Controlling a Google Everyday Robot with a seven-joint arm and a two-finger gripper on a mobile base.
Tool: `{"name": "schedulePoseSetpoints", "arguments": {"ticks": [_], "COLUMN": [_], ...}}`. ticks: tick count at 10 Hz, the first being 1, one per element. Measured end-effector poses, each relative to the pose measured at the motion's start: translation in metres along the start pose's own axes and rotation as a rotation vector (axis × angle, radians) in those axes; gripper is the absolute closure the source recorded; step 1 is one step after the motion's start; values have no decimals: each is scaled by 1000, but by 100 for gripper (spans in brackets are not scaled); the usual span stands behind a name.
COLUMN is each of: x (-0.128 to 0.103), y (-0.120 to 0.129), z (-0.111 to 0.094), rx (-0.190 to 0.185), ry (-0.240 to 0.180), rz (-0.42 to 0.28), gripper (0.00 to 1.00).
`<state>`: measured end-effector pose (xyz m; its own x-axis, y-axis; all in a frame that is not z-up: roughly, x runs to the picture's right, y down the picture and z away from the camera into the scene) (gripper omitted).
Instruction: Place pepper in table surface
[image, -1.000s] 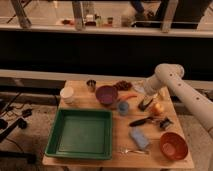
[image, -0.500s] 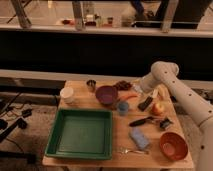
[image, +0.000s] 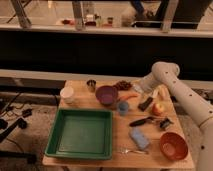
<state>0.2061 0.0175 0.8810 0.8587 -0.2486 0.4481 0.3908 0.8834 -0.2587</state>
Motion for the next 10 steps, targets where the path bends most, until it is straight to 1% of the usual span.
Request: {"name": "schedulePoseSetpoints", "arguments": {"ticks": [2, 3, 4, 5, 7, 10], "x": [-11, -13, -15, -20, -11, -3], "y": [-13, -18, -19, -25, -22, -25], "z": [15, 19, 24, 30, 35, 47], "rx": [-12, -13, -23, -26, -38, -46], "ry": [-24, -30, -37, -48, -58, -76], "rz": [-32, -44, -53, -62, -52, -35], "gripper": [20, 20, 20, 20, 20, 20]}}
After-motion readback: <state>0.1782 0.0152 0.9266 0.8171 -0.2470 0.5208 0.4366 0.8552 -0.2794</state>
